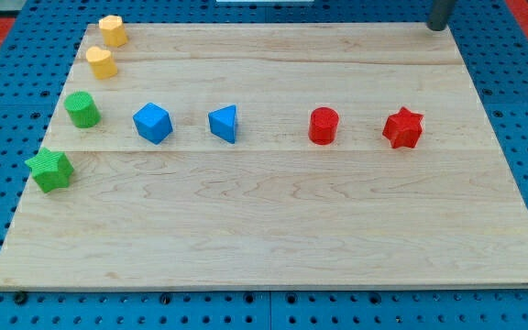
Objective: Move your hand diagonally to the red circle
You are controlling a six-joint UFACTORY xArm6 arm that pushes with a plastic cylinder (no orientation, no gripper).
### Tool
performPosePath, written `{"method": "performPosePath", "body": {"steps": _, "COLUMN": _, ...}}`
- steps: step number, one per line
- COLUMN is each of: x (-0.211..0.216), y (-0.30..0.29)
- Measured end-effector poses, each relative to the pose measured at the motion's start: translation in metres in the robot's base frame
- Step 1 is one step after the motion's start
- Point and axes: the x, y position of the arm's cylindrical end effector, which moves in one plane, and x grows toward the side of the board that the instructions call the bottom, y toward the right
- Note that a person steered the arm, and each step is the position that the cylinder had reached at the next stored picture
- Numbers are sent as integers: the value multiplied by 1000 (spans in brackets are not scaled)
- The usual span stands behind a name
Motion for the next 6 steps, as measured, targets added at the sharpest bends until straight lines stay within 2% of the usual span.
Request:
{"method": "performPosePath", "body": {"steps": 1, "x": -7, "y": -23}}
{"method": "performPosePath", "body": {"steps": 3, "x": -6, "y": -23}}
{"method": "performPosePath", "body": {"steps": 4, "x": 39, "y": -22}}
{"method": "performPosePath", "body": {"steps": 5, "x": 90, "y": -44}}
{"method": "performPosePath", "body": {"steps": 6, "x": 91, "y": -89}}
